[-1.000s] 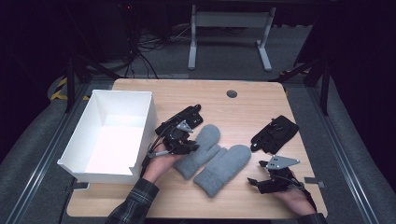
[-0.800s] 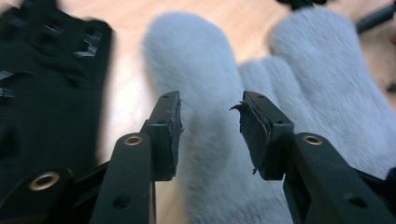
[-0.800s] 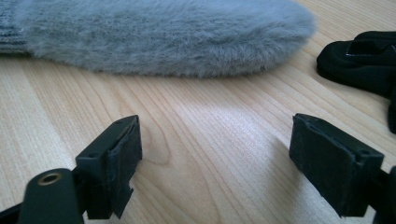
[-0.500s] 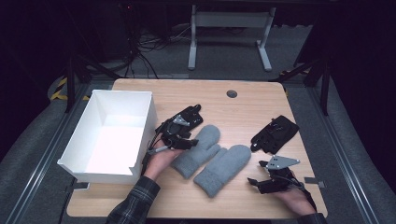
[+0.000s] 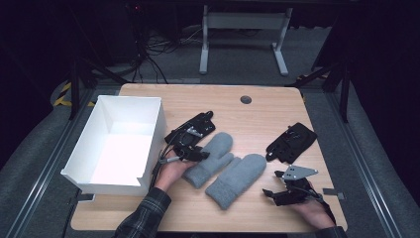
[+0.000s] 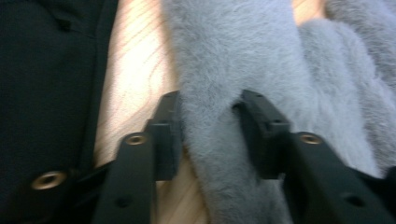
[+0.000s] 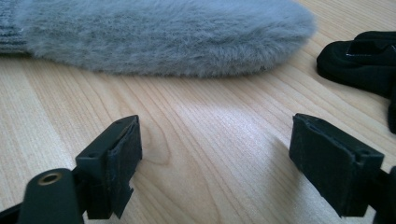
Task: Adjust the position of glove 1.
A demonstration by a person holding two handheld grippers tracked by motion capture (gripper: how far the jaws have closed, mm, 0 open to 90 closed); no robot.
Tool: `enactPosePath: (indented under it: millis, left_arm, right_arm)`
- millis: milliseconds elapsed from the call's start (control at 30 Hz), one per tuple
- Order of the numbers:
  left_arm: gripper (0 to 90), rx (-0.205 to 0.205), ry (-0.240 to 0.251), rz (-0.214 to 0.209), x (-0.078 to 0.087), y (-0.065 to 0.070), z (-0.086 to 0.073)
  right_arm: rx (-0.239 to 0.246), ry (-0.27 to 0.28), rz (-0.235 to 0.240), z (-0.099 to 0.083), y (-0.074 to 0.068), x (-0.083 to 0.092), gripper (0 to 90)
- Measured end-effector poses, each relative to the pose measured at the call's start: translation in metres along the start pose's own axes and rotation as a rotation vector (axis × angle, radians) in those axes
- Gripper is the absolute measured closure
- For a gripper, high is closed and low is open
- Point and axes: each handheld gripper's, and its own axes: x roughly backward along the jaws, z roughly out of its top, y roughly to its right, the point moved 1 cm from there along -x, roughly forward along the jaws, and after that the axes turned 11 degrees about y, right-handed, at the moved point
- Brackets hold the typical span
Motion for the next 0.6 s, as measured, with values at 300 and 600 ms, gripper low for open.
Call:
enactPosePath:
  millis: [300,600]
  left_arm:
    - [84.9,0.006,0.041,-0.02,0.012,0.007,0.01]
    - [85.3,-0.004,0.106,-0.029,0.024,0.019,0.021]
  right_arm:
    - [0.0,0.002,0.0,0.0,0.0,0.0,21.9]
    - [-0.027,0.028,0.117,0.019,-0.014,0.001,72.6]
